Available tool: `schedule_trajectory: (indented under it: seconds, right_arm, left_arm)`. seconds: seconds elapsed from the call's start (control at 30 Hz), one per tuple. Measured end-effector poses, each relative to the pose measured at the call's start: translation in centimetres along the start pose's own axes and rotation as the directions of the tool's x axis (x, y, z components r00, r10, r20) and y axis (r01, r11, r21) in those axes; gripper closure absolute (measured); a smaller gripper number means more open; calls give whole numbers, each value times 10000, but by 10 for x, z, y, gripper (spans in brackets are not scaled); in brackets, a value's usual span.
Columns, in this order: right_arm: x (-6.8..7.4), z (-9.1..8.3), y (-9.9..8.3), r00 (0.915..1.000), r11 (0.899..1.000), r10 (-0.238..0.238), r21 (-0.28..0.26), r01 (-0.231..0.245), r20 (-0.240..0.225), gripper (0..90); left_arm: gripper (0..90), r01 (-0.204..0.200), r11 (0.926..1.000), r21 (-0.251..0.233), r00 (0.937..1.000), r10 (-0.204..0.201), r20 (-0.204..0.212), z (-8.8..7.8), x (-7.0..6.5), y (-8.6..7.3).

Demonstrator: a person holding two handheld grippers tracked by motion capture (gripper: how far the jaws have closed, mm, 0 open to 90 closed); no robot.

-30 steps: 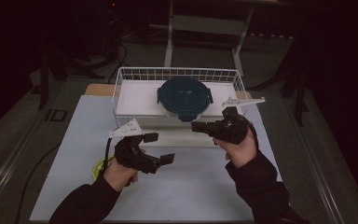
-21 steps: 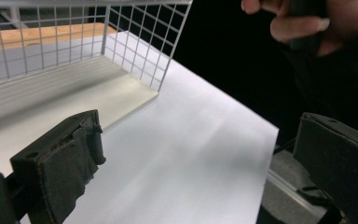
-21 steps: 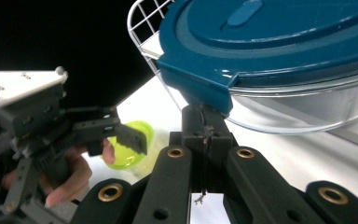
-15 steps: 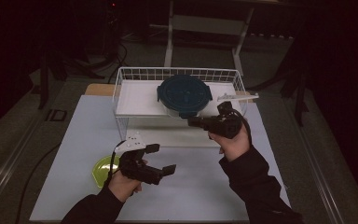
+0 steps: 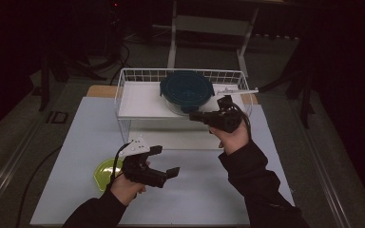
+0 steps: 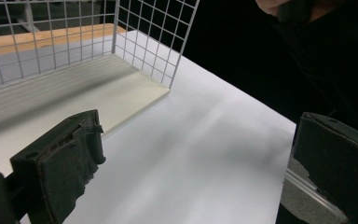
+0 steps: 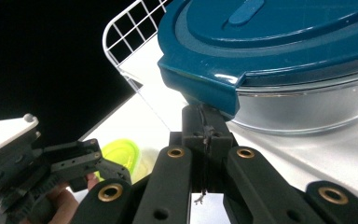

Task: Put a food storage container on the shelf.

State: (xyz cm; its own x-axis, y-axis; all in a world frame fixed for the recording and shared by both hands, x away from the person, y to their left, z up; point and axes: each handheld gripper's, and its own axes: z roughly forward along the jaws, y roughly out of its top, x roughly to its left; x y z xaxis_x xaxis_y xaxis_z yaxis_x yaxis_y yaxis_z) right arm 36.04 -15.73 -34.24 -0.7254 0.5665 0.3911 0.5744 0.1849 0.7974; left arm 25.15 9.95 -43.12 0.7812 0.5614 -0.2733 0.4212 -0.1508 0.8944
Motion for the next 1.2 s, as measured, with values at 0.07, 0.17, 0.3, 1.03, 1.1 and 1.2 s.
schedule_trajectory:
  seconds: [0.07,0.17,0.3,1.03,1.1,1.2]
  right_arm:
    - [-2,1,2,10000,10000,44,9,-44,85,899]
    - [-4,1,4,9998,10000,90,-4,-90,164,899]
    - [-6,1,6,9995,9998,187,-45,-186,263,899]
    - [17,-33,-34,9927,9893,-1111,-1006,1060,-464,261]
    - [21,-39,-39,9898,9849,-1300,-1223,1222,-577,190]
    - [23,-42,-43,9876,9817,-1468,-1308,1384,-564,186]
  left_arm:
    - [9,-34,10000,-45,10000,34,-88,0,-1,0]
    - [9,-30,10000,-63,9999,29,-105,0,-1,1]
    - [9,98,9998,-155,9999,-97,64,-2,-1,2]
    - [10,-544,9980,-322,9975,558,439,-26,-4,14]
    - [10,-651,9975,-270,9971,661,382,-31,-3,14]
    - [10,-746,9970,-188,9970,750,190,-39,2,14]
